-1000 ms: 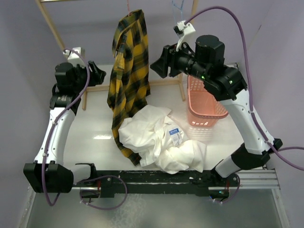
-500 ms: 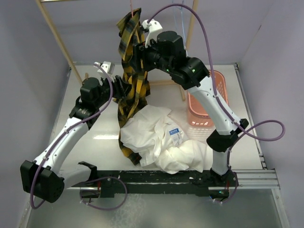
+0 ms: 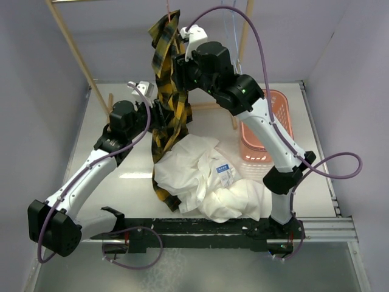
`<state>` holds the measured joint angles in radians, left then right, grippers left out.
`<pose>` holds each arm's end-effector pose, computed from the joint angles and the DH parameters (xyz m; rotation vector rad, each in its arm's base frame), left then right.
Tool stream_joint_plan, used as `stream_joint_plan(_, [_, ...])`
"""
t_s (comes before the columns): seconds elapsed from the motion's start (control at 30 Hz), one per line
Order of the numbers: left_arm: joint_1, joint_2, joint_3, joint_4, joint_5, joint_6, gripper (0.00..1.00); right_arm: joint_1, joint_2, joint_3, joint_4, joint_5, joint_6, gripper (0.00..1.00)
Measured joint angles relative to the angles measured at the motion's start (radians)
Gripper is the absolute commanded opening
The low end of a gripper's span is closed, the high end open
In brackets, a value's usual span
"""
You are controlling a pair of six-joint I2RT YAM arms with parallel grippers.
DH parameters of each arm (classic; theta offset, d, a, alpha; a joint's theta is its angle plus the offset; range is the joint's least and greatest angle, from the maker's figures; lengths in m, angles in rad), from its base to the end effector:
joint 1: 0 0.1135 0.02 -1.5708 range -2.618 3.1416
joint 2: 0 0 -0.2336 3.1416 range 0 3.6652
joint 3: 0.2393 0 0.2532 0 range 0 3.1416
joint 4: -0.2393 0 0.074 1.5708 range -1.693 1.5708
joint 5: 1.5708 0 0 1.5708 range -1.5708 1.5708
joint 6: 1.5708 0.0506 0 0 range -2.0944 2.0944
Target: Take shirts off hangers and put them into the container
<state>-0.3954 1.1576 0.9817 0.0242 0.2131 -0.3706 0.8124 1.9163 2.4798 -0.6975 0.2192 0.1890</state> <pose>0.2736 -0.1258 0.3248 0.1845 1.7680 -0.7437 0.2812 0.2808 0.4989 -0.3711 1.6931 0.5575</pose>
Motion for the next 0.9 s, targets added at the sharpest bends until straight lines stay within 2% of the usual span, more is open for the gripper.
stream_joint_plan(0.1, [-0.007,0.006,0.0,0.0,0.0,0.0,0.48,0.0,0.011,0.0,0.0,0.0,-0.008,0.33])
stream_joint_plan(0.23, [-0.01,0.006,0.0,0.0,0.0,0.006,0.48,0.0,0.032,0.0,-0.001,0.002,-0.011,0.04])
stream_joint_plan(0.27, [-0.011,0.006,0.0,-0.003,0.0,0.009,0.48,0.0,0.036,0.0,-0.002,0.012,-0.008,0.0])
stream_joint_plan(0.7, [-0.02,-0.094,0.082,-0.138,-0.087,0.17,0.45,0.0,-0.022,-0.116,0.089,0.155,-0.068,0.0])
stream_joint_plan(0.9, [-0.02,-0.198,-0.002,-0.126,-0.144,0.22,0.45,-0.001,-0.084,-0.148,0.123,0.206,-0.093,0.0])
